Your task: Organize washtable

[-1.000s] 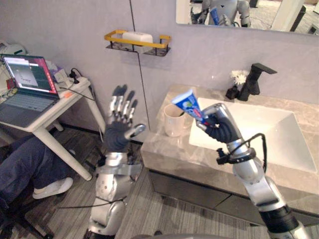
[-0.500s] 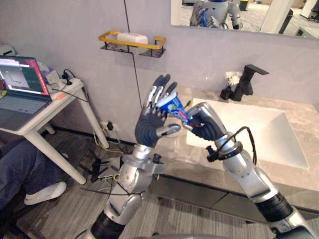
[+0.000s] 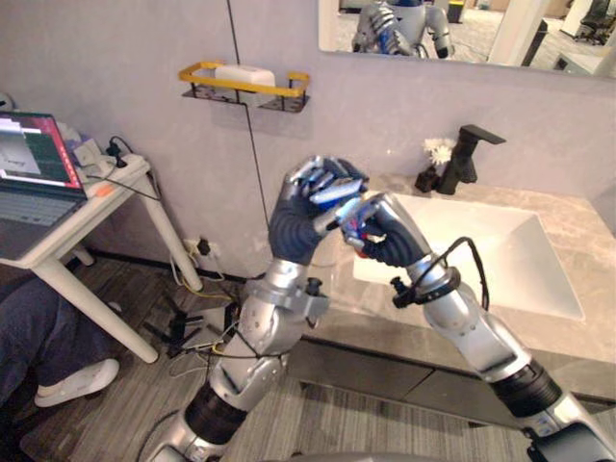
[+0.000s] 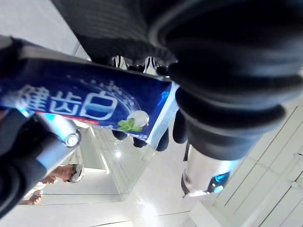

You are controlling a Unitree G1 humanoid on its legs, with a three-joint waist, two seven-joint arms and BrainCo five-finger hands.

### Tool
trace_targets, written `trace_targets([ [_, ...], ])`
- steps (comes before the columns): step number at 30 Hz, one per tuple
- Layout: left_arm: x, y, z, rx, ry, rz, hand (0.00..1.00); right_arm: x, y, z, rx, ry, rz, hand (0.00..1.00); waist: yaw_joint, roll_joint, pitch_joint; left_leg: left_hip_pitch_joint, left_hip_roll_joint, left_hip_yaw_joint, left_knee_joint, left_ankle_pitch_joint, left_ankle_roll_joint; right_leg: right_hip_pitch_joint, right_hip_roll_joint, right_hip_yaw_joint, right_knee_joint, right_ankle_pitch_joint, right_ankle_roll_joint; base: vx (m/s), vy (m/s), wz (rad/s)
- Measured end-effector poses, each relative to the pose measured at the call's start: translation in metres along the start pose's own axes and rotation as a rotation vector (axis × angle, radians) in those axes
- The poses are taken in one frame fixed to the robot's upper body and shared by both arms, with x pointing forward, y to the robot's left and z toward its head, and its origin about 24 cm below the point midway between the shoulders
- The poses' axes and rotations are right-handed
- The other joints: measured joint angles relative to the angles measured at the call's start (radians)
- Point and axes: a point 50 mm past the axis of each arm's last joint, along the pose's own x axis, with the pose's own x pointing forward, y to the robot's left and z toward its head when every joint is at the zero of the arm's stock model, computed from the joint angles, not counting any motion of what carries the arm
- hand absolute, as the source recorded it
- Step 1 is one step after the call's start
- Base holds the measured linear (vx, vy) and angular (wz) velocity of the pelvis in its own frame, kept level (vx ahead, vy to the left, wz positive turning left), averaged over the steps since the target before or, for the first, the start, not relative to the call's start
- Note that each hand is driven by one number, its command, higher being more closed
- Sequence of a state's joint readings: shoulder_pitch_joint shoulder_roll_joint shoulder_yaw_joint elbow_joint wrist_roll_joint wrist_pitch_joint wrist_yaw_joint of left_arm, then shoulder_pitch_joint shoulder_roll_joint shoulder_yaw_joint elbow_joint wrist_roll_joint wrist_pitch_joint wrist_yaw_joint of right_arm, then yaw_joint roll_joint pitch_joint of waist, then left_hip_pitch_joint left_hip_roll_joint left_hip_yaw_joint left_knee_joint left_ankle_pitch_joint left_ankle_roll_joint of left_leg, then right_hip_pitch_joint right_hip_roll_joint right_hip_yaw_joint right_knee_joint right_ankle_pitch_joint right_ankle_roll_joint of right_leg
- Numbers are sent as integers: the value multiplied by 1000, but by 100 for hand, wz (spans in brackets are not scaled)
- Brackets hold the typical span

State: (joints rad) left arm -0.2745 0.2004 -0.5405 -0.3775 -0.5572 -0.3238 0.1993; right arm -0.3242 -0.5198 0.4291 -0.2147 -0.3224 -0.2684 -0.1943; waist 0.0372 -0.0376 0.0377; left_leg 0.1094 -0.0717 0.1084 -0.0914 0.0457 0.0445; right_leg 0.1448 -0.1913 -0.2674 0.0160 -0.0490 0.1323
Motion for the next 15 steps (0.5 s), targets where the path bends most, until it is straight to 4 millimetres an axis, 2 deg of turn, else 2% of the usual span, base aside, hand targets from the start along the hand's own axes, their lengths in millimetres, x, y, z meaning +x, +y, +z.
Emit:
trace_targets([
  [9,10,-4,9,-7,-73,-21,100,13,-7,6,15,-47,-21,100,-3,0,0,2,1,20,0,0,0,-9,0,23,0,7,0,-10,8,-6],
  [15,11,-4,10,-8,-83,-20,100,13,-7,6,16,-50,-23,100,-2,0,0,4,1,24,0,0,0,-9,1,26,0,8,0,-2,2,-1],
])
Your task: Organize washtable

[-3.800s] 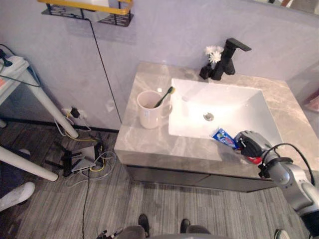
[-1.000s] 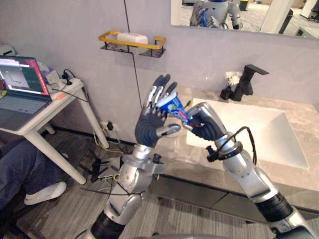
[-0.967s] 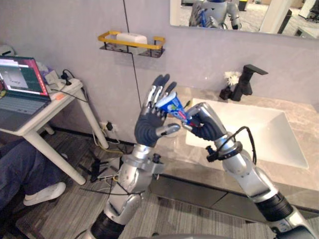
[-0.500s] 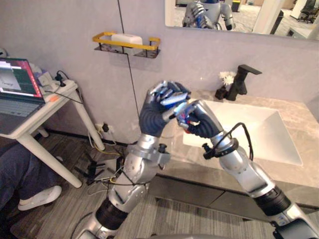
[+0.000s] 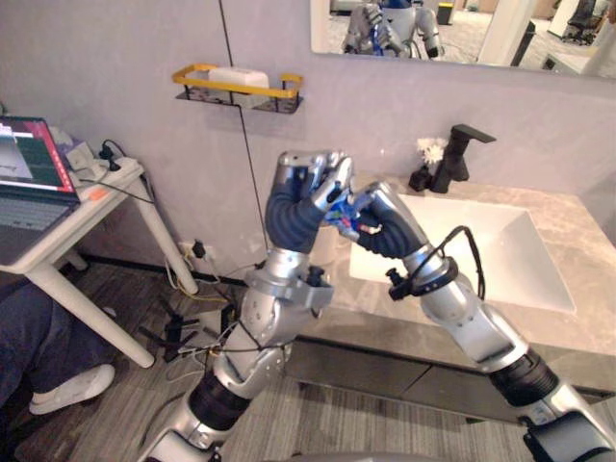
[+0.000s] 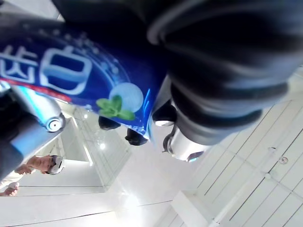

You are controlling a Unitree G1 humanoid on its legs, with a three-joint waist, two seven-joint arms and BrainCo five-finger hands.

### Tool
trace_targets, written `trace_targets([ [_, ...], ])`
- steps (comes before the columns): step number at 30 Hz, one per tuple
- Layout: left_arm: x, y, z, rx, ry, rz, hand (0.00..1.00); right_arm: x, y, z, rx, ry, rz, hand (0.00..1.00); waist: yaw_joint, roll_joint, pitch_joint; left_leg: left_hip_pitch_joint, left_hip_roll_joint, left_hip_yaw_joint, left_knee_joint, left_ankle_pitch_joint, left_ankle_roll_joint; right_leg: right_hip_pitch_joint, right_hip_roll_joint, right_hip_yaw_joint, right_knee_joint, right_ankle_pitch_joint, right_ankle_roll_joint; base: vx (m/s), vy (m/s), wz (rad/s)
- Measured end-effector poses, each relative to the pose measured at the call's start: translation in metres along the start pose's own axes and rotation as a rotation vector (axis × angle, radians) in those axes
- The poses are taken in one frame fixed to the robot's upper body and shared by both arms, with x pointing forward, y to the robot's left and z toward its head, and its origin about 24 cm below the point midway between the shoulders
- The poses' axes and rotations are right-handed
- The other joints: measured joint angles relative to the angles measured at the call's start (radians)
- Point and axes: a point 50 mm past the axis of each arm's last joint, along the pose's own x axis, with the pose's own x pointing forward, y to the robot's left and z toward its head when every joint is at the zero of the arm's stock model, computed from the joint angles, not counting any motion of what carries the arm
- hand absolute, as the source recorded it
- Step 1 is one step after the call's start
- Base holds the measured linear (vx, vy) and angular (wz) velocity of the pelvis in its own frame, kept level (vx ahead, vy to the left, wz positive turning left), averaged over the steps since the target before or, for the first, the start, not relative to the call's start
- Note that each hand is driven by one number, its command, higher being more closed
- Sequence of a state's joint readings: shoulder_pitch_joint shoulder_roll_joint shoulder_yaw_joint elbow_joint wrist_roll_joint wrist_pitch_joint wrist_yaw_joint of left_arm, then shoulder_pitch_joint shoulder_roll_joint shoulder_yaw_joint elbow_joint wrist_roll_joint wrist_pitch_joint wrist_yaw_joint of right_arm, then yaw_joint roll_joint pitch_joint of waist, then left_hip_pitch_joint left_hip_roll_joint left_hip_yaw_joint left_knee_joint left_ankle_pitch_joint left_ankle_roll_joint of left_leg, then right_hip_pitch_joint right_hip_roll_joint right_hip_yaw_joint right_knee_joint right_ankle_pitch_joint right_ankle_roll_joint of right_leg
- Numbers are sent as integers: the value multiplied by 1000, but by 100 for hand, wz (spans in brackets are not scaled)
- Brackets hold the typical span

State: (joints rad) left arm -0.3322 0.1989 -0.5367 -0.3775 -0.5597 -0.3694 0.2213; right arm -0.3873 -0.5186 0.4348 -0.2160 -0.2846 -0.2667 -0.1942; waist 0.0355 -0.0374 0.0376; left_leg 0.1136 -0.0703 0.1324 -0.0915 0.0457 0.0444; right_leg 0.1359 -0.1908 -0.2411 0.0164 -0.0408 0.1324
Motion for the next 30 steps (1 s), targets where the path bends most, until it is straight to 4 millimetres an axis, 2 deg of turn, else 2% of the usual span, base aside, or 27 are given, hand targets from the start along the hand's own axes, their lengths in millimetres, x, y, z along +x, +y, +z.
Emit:
trace_targets([
  [9,-1,1,-1,-4,-1,9,100,0,0,0,1,1,3,100,-9,0,0,0,0,3,0,0,0,-1,0,2,-1,1,1,0,0,0],
  [10,-1,1,-1,-4,-2,10,100,0,0,0,1,1,3,0,-14,0,0,0,0,3,0,0,0,-1,0,2,-1,1,1,0,0,0],
  [23,0,8,0,15,-10,41,100,2,0,1,13,1,-21,0,-23,4,-1,3,1,11,-1,0,0,-2,2,12,-1,4,-1,-1,1,-1],
  [30,1,18,-2,39,-2,99,100,4,-4,1,23,0,-61,0,-24,17,-9,5,2,22,-1,0,0,-6,2,24,-4,9,0,-6,8,-4],
])
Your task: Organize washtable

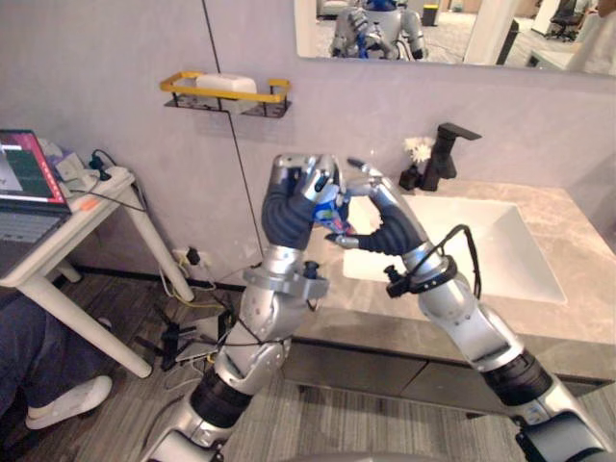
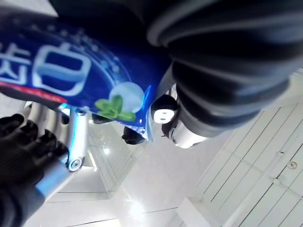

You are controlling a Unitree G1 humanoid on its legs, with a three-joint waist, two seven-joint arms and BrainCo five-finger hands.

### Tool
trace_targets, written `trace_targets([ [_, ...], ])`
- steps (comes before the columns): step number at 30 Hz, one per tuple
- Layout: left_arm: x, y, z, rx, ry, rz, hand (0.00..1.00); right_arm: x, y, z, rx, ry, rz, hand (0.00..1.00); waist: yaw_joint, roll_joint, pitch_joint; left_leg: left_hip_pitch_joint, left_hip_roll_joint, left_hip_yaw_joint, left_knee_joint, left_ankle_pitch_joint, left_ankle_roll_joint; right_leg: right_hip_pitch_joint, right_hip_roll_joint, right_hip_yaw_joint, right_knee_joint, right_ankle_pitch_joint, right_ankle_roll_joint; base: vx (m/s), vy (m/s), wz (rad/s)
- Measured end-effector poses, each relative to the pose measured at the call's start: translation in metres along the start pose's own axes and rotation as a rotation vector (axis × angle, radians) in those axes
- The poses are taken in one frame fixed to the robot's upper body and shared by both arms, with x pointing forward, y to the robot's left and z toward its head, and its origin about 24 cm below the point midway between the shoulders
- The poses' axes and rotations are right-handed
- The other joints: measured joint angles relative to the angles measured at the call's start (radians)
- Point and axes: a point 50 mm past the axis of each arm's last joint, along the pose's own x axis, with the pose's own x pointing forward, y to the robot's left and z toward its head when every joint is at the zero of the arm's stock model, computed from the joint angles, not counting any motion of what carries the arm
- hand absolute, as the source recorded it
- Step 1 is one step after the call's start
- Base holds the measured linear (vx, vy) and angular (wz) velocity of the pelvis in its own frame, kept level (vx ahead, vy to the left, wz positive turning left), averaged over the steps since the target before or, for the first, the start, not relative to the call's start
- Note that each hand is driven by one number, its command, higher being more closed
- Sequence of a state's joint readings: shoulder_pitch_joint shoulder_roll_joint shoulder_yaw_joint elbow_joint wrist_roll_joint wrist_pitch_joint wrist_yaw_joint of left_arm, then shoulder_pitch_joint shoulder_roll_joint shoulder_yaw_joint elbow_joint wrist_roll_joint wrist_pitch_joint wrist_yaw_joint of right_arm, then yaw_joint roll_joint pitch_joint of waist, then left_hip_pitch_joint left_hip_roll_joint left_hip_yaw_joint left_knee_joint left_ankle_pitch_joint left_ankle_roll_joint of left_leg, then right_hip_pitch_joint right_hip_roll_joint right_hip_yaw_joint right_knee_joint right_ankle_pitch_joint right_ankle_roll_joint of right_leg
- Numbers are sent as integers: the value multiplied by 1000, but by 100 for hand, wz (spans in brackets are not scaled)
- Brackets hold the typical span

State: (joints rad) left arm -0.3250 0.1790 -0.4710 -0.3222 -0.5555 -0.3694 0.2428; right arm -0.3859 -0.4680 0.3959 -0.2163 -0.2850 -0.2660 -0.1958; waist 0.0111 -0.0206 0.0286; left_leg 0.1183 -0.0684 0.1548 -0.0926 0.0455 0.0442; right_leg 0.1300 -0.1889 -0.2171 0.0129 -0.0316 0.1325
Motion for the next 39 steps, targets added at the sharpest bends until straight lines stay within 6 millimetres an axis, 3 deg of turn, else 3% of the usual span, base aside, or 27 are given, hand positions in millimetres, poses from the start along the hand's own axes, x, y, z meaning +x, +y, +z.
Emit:
trace_targets([
  [9,4,14,9,57,-37,64,100,-10,-19,-3,-8,42,-127,0,-3,1,-1,0,4,28,-1,0,0,-13,3,27,-3,10,-1,-9,16,-9],
  [11,5,19,12,69,-53,82,100,-13,-22,-4,-14,52,-144,0,-18,1,-1,0,5,33,-1,0,0,-14,3,29,-5,11,-1,-6,18,-5],
  [19,8,33,25,131,-106,128,100,-45,-69,-11,-59,148,-409,0,-44,1,-2,0,12,59,-1,-1,-1,-27,11,56,-8,17,-7,-5,14,-9],
  [24,10,44,37,168,-158,174,100,-90,-94,-24,-95,318,-601,0,-62,8,-8,0,19,73,-2,-5,-6,-32,19,71,-17,23,-13,-9,6,-11],
  [27,10,45,44,175,-190,184,100,-109,-97,-29,-55,390,-673,0,-67,15,-13,-2,21,91,-2,-7,-9,-44,21,88,-17,24,-15,-7,25,-19],
  [28,11,45,53,189,-228,183,100,-122,-95,-33,-37,448,-699,0,-84,17,-15,-4,22,96,-2,-8,-10,-48,22,94,-17,25,-16,-4,16,-9],
  [32,11,47,63,216,-271,189,100,-156,-94,-46,-44,619,-743,0,-98,16,-21,-6,25,110,-2,-10,-12,-59,26,111,-17,28,-20,-5,19,-13],
  [35,11,52,68,240,-292,211,100,-194,-88,-56,-33,797,-801,0,-109,15,-28,-10,30,114,-2,-10,-12,-65,31,115,-18,28,-20,1,3,-6],
  [38,10,56,72,252,-308,227,100,-242,-67,-61,27,1028,-831,0,-111,15,-34,-12,33,115,-2,-16,-21,-66,34,115,-22,29,-20,0,0,0],
  [39,10,57,73,254,-312,232,100,-250,-63,-61,47,1068,-840,0,-111,16,-34,-13,33,115,-2,-16,-21,-66,35,115,-23,29,-20,0,0,0],
])
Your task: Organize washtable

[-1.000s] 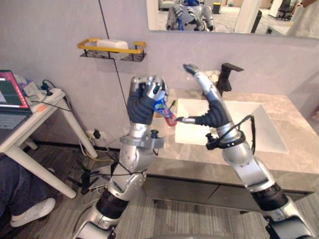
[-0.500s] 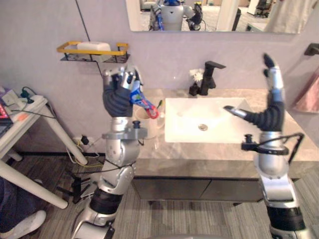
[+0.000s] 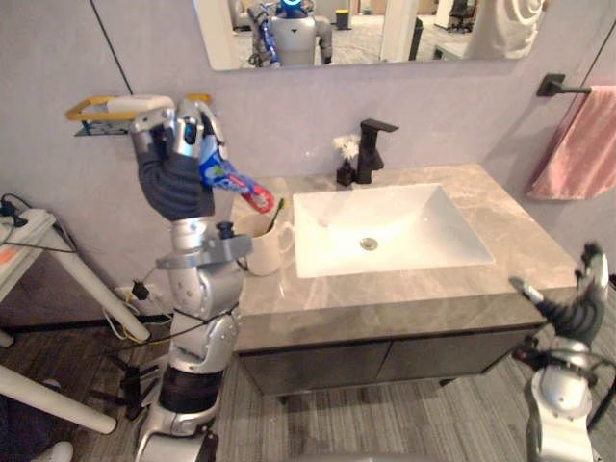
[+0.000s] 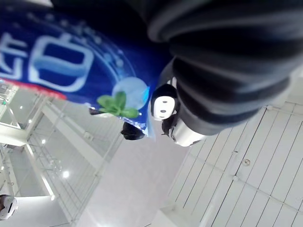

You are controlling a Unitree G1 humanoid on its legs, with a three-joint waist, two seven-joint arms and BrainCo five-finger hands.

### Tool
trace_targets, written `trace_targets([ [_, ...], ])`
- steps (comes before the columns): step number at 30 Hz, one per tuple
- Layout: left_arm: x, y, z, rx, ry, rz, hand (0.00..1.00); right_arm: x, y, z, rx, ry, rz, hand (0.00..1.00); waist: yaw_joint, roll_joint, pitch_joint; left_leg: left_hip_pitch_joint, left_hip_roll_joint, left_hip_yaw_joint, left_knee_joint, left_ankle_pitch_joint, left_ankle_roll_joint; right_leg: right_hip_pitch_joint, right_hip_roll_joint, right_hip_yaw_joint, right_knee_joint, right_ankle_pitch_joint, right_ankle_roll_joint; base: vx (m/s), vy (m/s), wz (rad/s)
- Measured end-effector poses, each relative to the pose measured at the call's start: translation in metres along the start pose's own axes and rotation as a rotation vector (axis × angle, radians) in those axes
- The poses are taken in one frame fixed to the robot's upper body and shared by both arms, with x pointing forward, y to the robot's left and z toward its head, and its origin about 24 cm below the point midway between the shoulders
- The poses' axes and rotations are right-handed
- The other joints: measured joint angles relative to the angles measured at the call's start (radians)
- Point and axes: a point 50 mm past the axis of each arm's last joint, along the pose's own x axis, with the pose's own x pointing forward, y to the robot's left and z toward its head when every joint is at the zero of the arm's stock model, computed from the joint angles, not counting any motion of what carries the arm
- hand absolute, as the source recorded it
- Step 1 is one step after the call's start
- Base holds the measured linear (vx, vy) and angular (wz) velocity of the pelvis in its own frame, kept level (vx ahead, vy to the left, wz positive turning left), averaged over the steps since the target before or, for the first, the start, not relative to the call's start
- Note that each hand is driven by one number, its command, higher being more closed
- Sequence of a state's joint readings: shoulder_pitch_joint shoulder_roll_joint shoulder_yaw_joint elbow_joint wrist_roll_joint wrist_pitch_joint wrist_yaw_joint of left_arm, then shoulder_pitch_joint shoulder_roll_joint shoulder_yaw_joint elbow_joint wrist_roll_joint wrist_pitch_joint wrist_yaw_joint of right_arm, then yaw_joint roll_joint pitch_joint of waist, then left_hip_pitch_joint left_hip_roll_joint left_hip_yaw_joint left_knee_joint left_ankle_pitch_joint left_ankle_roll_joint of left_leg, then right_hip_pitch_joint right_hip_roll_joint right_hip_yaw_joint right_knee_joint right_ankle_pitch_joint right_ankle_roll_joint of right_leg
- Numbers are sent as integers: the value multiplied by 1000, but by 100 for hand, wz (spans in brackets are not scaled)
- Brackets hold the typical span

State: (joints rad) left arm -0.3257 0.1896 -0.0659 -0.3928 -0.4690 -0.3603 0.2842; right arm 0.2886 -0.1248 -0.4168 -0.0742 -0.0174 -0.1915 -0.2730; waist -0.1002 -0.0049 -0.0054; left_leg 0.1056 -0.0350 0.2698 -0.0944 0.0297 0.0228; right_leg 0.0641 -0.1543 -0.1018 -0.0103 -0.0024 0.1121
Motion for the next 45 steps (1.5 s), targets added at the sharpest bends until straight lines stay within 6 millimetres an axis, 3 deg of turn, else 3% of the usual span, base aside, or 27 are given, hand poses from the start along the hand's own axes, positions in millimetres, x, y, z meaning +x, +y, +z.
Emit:
trace_targets([
  [3,2,6,2,15,-13,23,100,-20,-5,-36,2,190,13,0,-4,-1,0,-1,0,6,0,0,0,-2,1,8,-3,4,5,19,9,-6],
  [6,1,10,-1,29,2,39,100,-34,-4,-59,2,315,47,0,-2,-3,1,-1,0,14,0,-2,2,-5,1,17,-3,5,5,16,15,-7],
  [18,-2,32,-22,105,105,120,100,-100,31,-115,30,667,334,0,0,-18,6,-9,0,16,-4,-5,-1,-18,-2,19,9,1,0,0,6,-1],
  [23,-4,35,-26,113,123,128,100,-119,40,-126,15,745,409,0,-2,-32,13,-12,-2,10,-6,-5,-1,-19,-4,13,8,1,0,-2,14,4],
  [32,-4,42,-30,151,157,134,100,-133,48,-127,-20,764,493,0,-24,-43,13,-21,-2,6,0,-5,-1,-25,-4,9,5,1,1,2,2,1],
  [39,-4,42,-30,152,154,135,100,-149,43,-131,-59,800,532,0,-27,-48,16,-22,-1,12,0,-7,-4,-28,-2,15,1,2,2,0,0,-1],
  [45,-2,42,-30,152,149,150,100,-150,43,-131,-63,802,535,0,-27,-50,17,-23,-1,17,0,-9,-5,-30,-2,18,0,2,2,0,0,-1],
])
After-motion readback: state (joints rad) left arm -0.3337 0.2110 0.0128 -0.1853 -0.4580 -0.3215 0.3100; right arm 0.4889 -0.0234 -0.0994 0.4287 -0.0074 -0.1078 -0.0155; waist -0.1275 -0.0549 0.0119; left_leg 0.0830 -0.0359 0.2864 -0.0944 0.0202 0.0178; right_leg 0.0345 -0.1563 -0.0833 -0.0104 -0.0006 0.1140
